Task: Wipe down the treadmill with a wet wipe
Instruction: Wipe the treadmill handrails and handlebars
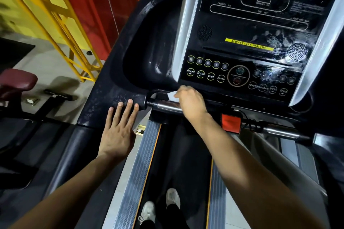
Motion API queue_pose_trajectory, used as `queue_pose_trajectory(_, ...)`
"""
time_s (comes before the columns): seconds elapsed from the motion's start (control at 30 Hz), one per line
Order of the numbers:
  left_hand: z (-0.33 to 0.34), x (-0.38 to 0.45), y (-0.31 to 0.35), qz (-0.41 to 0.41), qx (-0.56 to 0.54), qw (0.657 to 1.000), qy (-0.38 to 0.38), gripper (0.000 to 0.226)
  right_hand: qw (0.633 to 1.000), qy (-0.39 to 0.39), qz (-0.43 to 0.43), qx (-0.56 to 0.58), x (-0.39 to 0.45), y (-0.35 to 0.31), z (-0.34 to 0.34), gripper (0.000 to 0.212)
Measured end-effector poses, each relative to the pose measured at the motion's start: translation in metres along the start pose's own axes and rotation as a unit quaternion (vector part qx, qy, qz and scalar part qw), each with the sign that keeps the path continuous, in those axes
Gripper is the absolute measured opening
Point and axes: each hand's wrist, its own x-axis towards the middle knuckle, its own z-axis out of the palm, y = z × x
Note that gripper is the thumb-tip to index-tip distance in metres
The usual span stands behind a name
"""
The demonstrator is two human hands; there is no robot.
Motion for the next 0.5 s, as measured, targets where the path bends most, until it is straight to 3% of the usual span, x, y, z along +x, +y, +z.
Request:
queue_pose_trajectory(0.17,0.001,0.0,0.002,-0.009,0.007,1.0,-0.003,0.089,0.991,0.079,0.096,-0.042,-0.041,0.036,-0.009,0.017)
queue_pose_trajectory(0.23,0.0,0.0,0.004,-0.011,0.01,1.0,-0.007,0.089,0.985,0.09,0.145,0.003,-0.041,0.038,-0.015,0.025)
queue_pose_trajectory(0.33,-0.001,0.001,0.005,-0.013,0.012,1.0,-0.015,0.088,0.968,0.187,0.119,0.115,-0.046,0.014,-0.017,0.04)
queue_pose_trajectory(0.5,-0.003,0.0,0.004,-0.009,0.02,0.999,-0.025,0.089,0.975,0.115,0.114,0.153,-0.044,-0.034,0.018,0.039)
